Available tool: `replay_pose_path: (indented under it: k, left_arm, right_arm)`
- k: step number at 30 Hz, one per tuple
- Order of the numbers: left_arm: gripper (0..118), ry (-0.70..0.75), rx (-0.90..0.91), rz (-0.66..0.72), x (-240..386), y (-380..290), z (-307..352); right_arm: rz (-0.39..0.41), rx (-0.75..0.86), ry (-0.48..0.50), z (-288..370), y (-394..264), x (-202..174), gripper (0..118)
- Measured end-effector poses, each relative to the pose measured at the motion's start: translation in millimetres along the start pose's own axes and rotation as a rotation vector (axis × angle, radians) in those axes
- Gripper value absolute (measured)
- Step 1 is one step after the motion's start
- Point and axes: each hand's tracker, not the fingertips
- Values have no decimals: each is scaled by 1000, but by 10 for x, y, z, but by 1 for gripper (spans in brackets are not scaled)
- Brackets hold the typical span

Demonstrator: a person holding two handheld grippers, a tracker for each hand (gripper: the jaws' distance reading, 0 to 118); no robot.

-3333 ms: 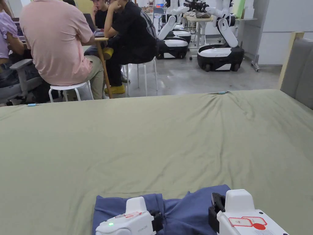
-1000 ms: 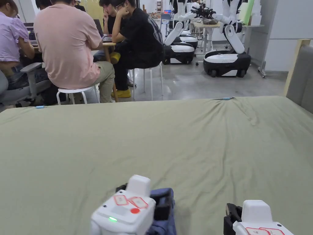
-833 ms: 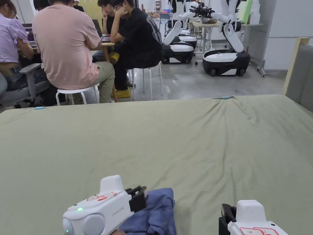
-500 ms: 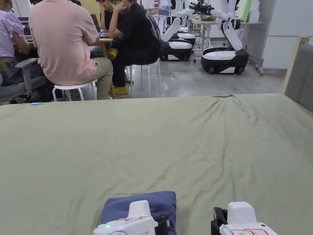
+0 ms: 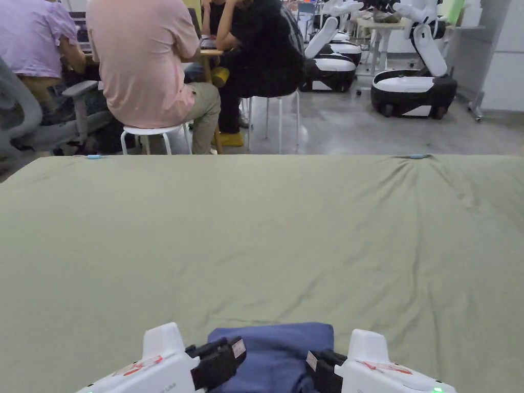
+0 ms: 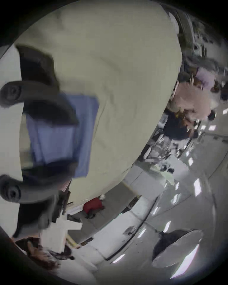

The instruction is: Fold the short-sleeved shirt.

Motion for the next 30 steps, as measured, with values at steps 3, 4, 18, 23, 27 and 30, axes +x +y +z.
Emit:
replay_pose_path:
  k: [3, 4, 18, 23, 27, 30]
  left_arm:
    - [113, -12, -40, 132, -447, 42, 16]
    - [113, -49, -73, 173, -536, 19, -28]
    - [33, -236, -248, 444, -615, -196, -927]
    - [33, -138, -202, 269, -801, 61, -346]
    - [33, -57, -155, 204, -1236, 303, 218]
    - [33, -26, -151, 208, -1664, 525, 623]
  right_arm:
    - [-81, -51, -8, -194, -27, 149, 0]
    - [-62, -62, -76, -163, -14, 199, 0]
    - [383, -8, -406, -187, -21, -421, 0]
    - [481, 12, -381, -414, -97, -1150, 0]
    - [555, 7, -319, -780, -146, -1820, 0]
    - [583, 1, -271, -1040, -216, -2242, 0]
